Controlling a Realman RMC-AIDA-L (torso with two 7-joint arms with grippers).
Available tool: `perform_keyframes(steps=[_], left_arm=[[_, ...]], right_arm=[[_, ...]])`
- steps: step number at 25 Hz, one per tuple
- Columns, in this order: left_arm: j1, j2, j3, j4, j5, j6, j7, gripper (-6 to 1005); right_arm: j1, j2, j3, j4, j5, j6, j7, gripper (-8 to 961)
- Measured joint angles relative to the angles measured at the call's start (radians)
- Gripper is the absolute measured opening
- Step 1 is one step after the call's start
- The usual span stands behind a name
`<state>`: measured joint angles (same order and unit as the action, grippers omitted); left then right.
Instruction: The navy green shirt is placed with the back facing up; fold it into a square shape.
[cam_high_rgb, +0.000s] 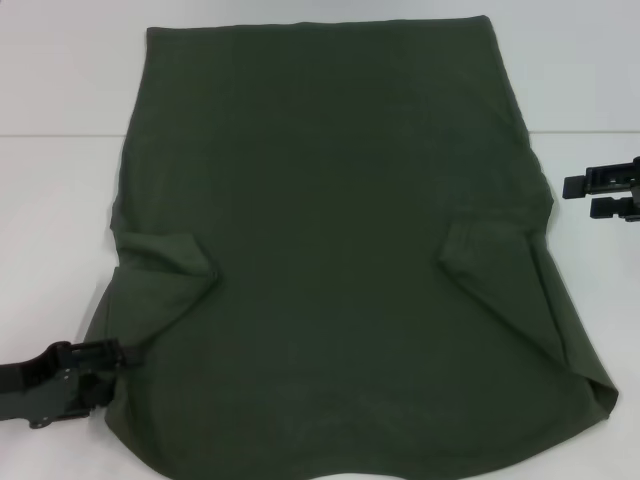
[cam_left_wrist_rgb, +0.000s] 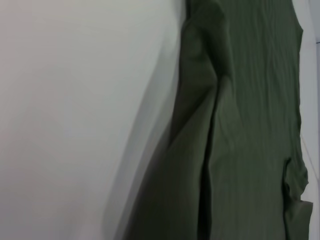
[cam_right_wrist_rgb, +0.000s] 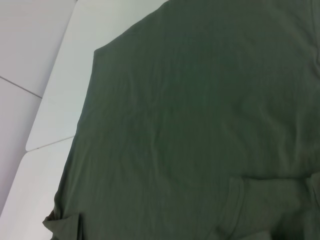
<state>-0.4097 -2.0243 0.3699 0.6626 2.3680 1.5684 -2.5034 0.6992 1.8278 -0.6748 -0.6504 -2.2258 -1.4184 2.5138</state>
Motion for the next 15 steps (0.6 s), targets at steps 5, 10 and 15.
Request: perform_keyframes(steps=[5, 10, 15], left_arm=[[0.008, 0.0, -0.005, 0.015, 0.002, -0.002, -0.005, 682], [0.01, 0.0, 0.0, 0.017, 0.005, -0.005, -0.008, 536], [0.01, 0.001, 0.0, 0.017, 0.008, -0.006, -0.008, 321]], right_arm=[[-0.004, 0.0, 0.009, 0.0, 0.0, -0.002, -0.001, 687], [-0.006, -0.002, 0.017, 0.0, 0.0, -0.004, -0.002, 687], [-0.006, -0.002, 0.028, 0.0, 0.0, -0.007, -0.004, 687]])
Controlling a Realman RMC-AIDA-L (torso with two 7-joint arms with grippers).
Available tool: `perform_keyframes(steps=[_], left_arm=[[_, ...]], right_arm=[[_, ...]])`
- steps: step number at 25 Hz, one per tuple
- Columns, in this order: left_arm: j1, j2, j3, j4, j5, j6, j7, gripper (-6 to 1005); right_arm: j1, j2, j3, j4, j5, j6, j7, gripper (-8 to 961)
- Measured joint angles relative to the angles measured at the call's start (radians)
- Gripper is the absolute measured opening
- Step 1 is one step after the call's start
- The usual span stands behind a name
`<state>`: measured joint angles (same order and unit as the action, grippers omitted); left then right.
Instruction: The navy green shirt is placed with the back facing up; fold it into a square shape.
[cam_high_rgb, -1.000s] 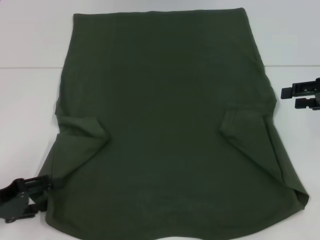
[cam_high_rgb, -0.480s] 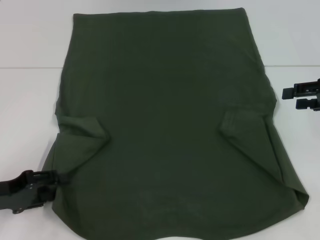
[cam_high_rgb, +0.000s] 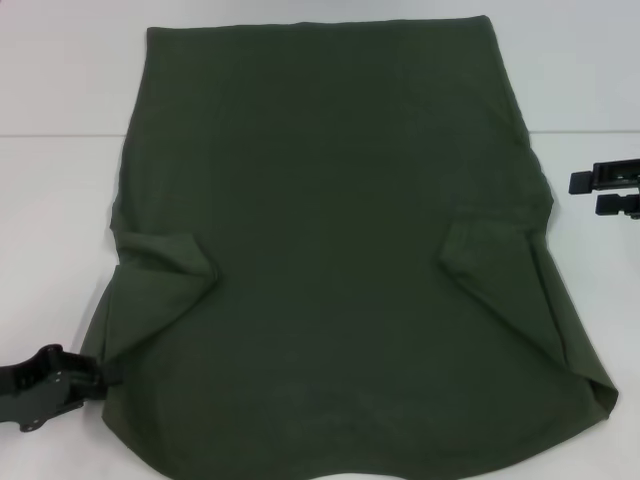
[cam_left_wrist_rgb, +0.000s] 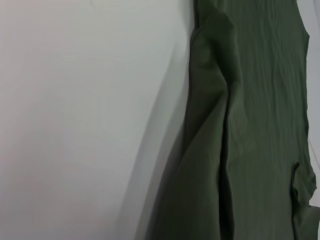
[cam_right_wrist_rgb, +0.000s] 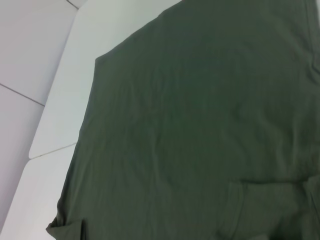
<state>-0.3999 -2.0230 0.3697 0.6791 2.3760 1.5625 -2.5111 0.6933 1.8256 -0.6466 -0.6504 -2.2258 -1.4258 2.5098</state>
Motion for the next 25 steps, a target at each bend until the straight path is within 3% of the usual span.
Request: perform_keyframes(steps=[7, 18, 22, 25], left_arm=[[0.001, 0.0, -0.003, 0.0, 0.004, 0.008, 0.006, 13], [-0.016, 0.023, -0.016, 0.002, -0.051, 0.093, 0.086, 12], [-0.03, 0.026, -0.013, -0.002, -0.051, 0.068, 0.087, 12], [-0.04, 0.026, -0.006, -0.008, -0.052, 0.048, 0.087, 13]], right_arm=[[-0.003, -0.002, -0.001, 0.0, -0.005, -0.005, -0.001, 687], [-0.077, -0.039, -0.001, -0.072, -0.171, -0.201, -0.015, 686], [-0.101, -0.043, -0.006, -0.076, -0.178, -0.257, -0.027, 686], [-0.109, -0.034, -0.011, -0.068, -0.184, -0.266, -0.043, 686]])
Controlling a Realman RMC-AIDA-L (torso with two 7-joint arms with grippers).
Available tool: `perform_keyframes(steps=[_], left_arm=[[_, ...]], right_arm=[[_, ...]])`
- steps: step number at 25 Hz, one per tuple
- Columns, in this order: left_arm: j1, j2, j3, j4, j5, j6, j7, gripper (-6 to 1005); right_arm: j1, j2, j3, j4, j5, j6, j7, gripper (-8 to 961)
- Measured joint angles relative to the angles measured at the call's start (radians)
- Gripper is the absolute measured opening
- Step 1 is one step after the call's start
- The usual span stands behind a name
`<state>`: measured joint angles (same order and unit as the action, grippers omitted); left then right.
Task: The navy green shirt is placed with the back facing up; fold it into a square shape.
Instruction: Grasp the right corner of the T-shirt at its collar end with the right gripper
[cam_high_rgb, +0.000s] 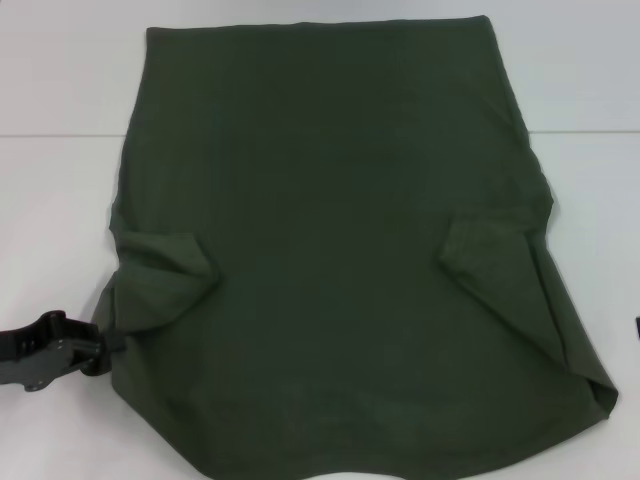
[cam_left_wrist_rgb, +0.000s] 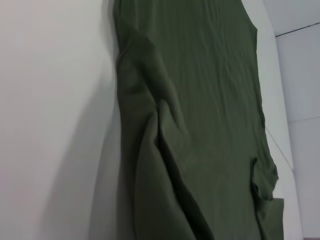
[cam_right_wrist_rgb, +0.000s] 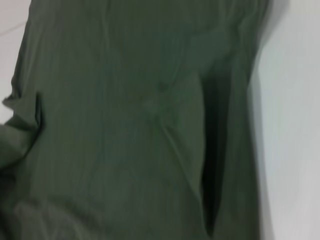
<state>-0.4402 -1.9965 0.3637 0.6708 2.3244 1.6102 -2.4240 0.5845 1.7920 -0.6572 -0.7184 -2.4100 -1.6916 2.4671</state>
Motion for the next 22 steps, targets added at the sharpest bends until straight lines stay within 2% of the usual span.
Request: perform_keyframes(steps=[9, 22], left_arm=[[-0.013, -0.003, 0.0, -0.002, -0.001, -0.011, -0.003, 13], [-0.017, -0.005, -0.006, -0.002, -0.001, -0.012, -0.007, 13]], right_arm=[[0.018, 0.082, -0.005, 0.007, -0.095, 0.059, -0.068, 687], [0.03, 0.126, -0.055, 0.017, -0.122, 0.126, -0.092, 676]])
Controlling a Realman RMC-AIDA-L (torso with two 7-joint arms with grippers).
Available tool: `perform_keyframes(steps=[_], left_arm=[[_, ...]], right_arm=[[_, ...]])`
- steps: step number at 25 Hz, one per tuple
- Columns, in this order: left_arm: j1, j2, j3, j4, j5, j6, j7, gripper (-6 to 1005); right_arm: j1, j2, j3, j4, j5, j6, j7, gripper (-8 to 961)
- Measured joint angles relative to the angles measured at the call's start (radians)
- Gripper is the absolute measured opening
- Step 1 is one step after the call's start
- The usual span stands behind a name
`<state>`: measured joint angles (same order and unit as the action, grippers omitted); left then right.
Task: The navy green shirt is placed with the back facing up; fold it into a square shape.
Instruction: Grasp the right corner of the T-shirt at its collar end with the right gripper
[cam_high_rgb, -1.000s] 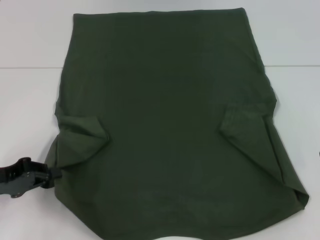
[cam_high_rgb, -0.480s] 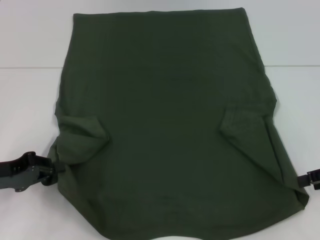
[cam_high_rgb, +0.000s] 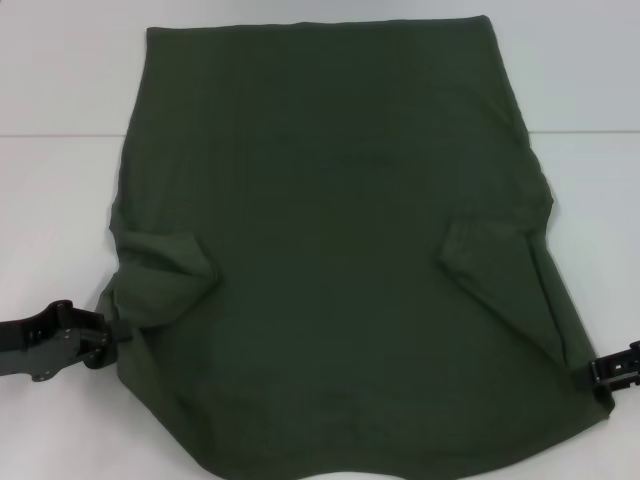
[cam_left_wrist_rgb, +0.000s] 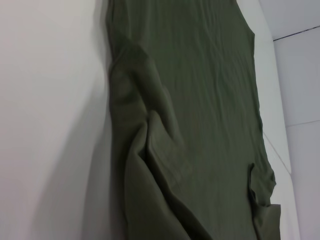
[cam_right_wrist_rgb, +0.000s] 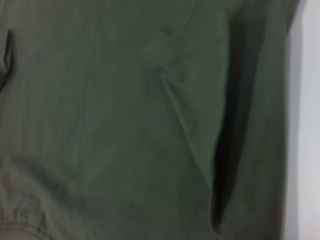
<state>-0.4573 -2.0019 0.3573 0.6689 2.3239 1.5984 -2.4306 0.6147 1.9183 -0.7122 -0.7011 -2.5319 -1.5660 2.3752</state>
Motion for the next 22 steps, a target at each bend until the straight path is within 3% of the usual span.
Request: perform_keyframes(steps=[11, 22], left_arm=[[0.003, -0.002, -0.002, 0.0, -0.001, -0.002, 0.001, 14], [0.004, -0.003, -0.002, -0.001, -0.003, -0.007, 0.001, 13]], right_arm=[[0.021, 0.034, -0.026, 0.004, 0.002, -0.008, 0.0, 655], [0.032, 0.047, -0.029, 0.003, 0.002, -0.017, 0.006, 633]])
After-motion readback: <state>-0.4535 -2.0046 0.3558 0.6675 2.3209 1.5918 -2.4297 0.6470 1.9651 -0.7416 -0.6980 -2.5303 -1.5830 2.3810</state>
